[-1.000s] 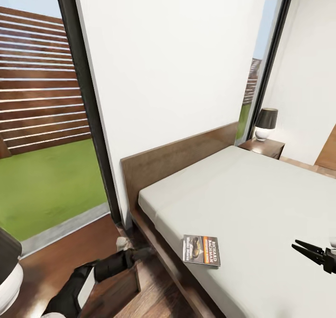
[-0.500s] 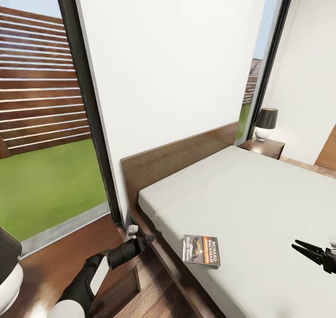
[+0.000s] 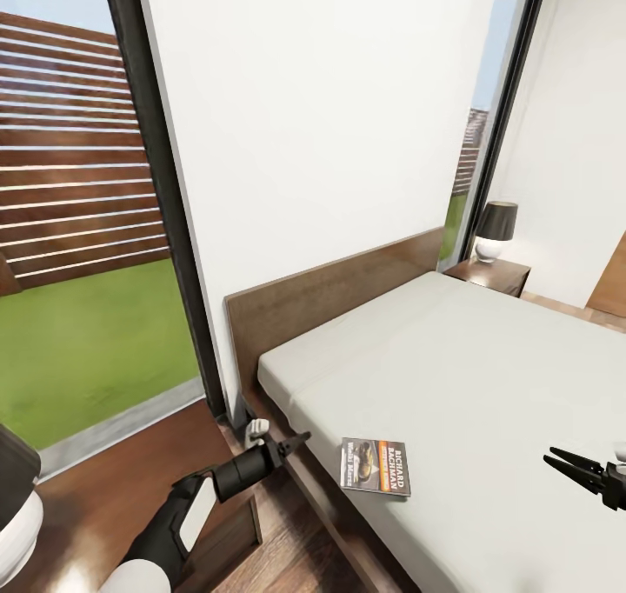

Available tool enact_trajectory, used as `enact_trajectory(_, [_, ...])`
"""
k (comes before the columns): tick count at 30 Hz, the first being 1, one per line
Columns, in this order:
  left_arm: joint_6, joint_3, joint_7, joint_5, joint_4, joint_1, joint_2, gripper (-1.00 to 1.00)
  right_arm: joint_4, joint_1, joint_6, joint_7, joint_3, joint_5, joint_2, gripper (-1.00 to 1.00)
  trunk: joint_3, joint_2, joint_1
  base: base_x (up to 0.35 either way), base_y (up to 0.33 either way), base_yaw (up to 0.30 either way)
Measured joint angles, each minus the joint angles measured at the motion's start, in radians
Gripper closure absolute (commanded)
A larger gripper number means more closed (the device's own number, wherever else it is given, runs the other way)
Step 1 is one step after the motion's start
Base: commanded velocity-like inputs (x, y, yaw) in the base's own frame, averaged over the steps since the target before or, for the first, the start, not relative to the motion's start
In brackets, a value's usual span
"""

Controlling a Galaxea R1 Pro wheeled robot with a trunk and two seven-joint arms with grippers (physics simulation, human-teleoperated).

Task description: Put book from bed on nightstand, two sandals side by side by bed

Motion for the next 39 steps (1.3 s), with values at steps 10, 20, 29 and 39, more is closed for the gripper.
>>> enact_trajectory(10, [-0.001, 0.001, -0.009, -0.001, 0.052, 0.000, 0.003, -1.00, 0.001, 0.000, 0.000, -0.002, 0.000, 0.000, 0.002, -1.00, 0.000, 0.000, 0.000, 0.000, 0.000, 0.000])
enact_trajectory(20, [-0.001, -0.003, -0.011, -0.001, 0.054, 0.000, 0.001, -1.00, 0.000, 0.000, 0.000, -0.001, 0.000, -0.002, 0.002, -1.00, -0.019, -0.042, 0.023, 0.000, 0.000, 0.000])
enact_trajectory(29, [0.000, -0.003, -0.011, -0.001, 0.056, 0.000, 0.000, -1.00, 0.000, 0.000, 0.000, -0.001, 0.000, -0.002, 0.002, -1.00, -0.047, -0.105, 0.057, 0.000, 0.000, 0.000])
enact_trajectory(39, [0.000, -0.004, -0.011, -0.001, 0.056, 0.000, 0.000, -1.00, 0.000, 0.000, 0.000, -0.001, 0.000, -0.002, 0.002, -1.00, -0.078, -0.175, 0.096, 0.000, 0.000, 0.000])
